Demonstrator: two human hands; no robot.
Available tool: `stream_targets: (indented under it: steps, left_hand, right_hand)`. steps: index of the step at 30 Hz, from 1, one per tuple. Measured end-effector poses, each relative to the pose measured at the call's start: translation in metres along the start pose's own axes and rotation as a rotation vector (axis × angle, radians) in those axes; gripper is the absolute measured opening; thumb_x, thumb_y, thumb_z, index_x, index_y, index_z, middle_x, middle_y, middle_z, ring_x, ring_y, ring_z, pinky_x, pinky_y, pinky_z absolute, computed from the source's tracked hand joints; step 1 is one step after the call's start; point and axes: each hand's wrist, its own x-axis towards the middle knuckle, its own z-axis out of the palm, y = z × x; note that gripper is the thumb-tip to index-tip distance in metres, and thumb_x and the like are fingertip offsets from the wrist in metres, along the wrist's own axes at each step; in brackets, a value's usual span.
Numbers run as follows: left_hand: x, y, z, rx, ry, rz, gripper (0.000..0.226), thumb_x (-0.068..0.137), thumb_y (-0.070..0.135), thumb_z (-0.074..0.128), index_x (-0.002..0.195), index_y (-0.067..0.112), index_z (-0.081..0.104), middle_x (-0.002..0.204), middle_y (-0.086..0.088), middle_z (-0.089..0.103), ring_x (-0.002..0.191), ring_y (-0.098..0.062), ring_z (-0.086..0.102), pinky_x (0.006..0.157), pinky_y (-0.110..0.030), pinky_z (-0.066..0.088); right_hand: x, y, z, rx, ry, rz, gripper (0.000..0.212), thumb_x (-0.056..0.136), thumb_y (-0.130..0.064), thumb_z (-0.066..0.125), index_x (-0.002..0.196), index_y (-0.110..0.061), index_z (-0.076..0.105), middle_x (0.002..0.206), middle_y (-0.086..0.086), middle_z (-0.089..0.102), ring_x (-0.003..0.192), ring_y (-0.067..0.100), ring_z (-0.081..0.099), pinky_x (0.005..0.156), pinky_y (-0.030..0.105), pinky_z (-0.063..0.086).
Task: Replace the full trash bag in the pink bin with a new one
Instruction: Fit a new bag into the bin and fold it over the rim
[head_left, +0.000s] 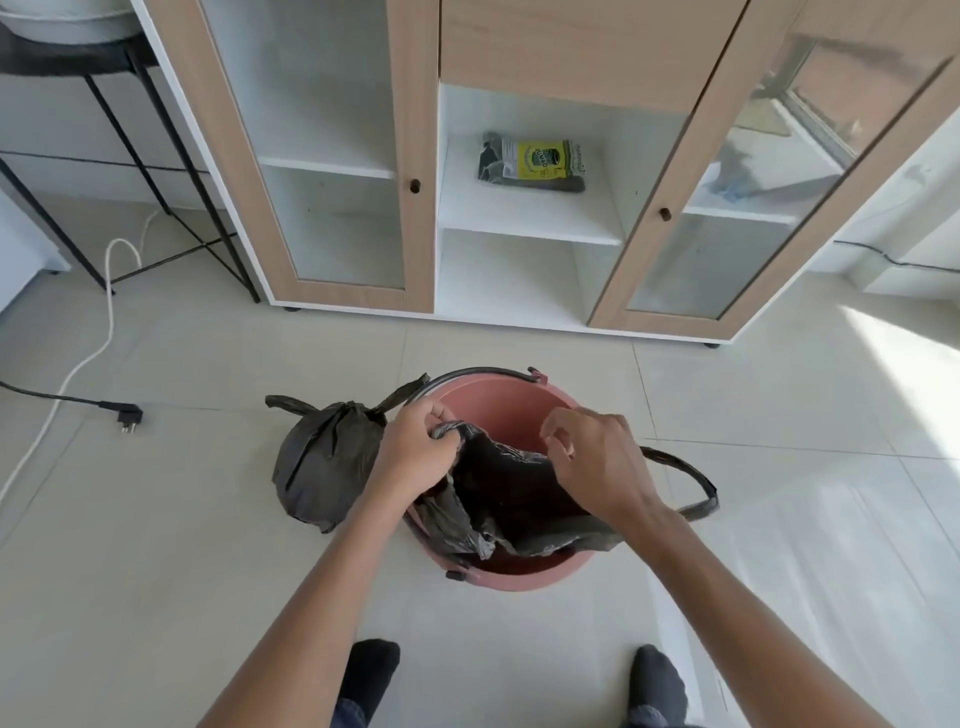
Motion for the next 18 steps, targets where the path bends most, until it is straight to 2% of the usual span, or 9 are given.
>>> stream_targets:
  steps: [2,4,6,10,12,13,15,18]
  left_hand:
    - [0.007,0.001,0.002,0.032,-0.032,-0.003,0.006,0.090,0.015,0.058,0.094,0.020,0.061,0.091,0.012,0.058,0.064,-0.014,0.062,0.053,-0.027,0.052]
    - [0.011,0.001,0.001,0.033,-0.058,-0.025,0.007,0.092,0.014,0.057,0.094,0.019,0.060,0.092,0.008,0.061,0.057,-0.017,0.060,0.051,-0.029,0.053]
    - [0.016,-0.001,0.000,0.042,-0.077,-0.040,0.008,0.094,0.013,0.056,0.095,0.020,0.060,0.091,-0.001,0.065,0.055,-0.017,0.057,0.049,-0.028,0.052]
    - [0.022,-0.002,-0.010,0.044,-0.062,-0.044,0.008,0.095,0.012,0.056,0.098,0.018,0.061,0.082,0.001,0.062,0.051,-0.011,0.051,0.038,-0.016,0.042]
    - [0.026,-0.003,-0.015,0.042,-0.039,-0.055,0.008,0.094,0.013,0.059,0.098,0.020,0.062,0.079,-0.001,0.064,0.051,-0.012,0.053,0.041,-0.020,0.046]
    - [0.028,-0.005,-0.017,0.056,-0.019,-0.063,0.009,0.092,0.016,0.062,0.099,0.022,0.062,0.079,-0.002,0.065,0.054,-0.014,0.057,0.048,-0.026,0.050]
    - [0.027,-0.008,-0.018,0.148,0.050,-0.079,0.020,0.086,0.023,0.071,0.103,0.026,0.059,0.084,-0.001,0.065,0.069,-0.019,0.063,0.062,-0.033,0.051]
    - [0.023,-0.004,-0.019,0.348,0.280,-0.002,0.060,0.067,0.028,0.086,0.110,0.021,0.045,0.094,0.003,0.058,0.083,-0.020,0.058,0.068,-0.034,0.044]
  right_hand:
    - [0.000,0.006,0.018,0.025,-0.130,0.059,0.016,0.089,-0.018,0.058,0.098,-0.022,0.071,0.089,-0.007,0.069,0.084,0.017,0.066,0.091,0.037,0.048]
    - [0.006,0.011,0.029,-0.002,-0.224,0.073,0.022,0.092,-0.023,0.058,0.110,-0.021,0.069,0.099,-0.003,0.070,0.094,0.021,0.066,0.092,0.036,0.047]
    - [0.011,0.015,0.034,0.022,-0.198,0.107,0.027,0.091,-0.024,0.060,0.117,-0.019,0.067,0.102,0.000,0.069,0.096,0.024,0.065,0.090,0.036,0.048]
    - [0.014,0.026,0.039,-0.056,-0.129,0.132,0.042,0.087,-0.022,0.067,0.128,-0.017,0.057,0.112,0.004,0.068,0.108,0.027,0.062,0.099,0.040,0.044]
    - [0.014,0.033,0.043,-0.087,-0.125,0.136,0.045,0.087,-0.022,0.067,0.128,-0.015,0.053,0.112,0.005,0.067,0.112,0.028,0.059,0.103,0.040,0.040]
    - [0.015,0.035,0.044,-0.088,-0.129,0.142,0.043,0.087,-0.021,0.067,0.126,-0.014,0.051,0.110,0.006,0.067,0.111,0.027,0.058,0.103,0.039,0.038]
    - [0.015,0.039,0.046,-0.080,-0.153,0.153,0.037,0.085,-0.016,0.064,0.118,-0.013,0.048,0.105,0.006,0.066,0.108,0.028,0.057,0.102,0.039,0.036]
    - [0.014,0.039,0.049,-0.075,-0.218,0.165,0.033,0.078,-0.008,0.060,0.109,-0.012,0.050,0.110,0.006,0.064,0.111,0.028,0.054,0.101,0.038,0.034]
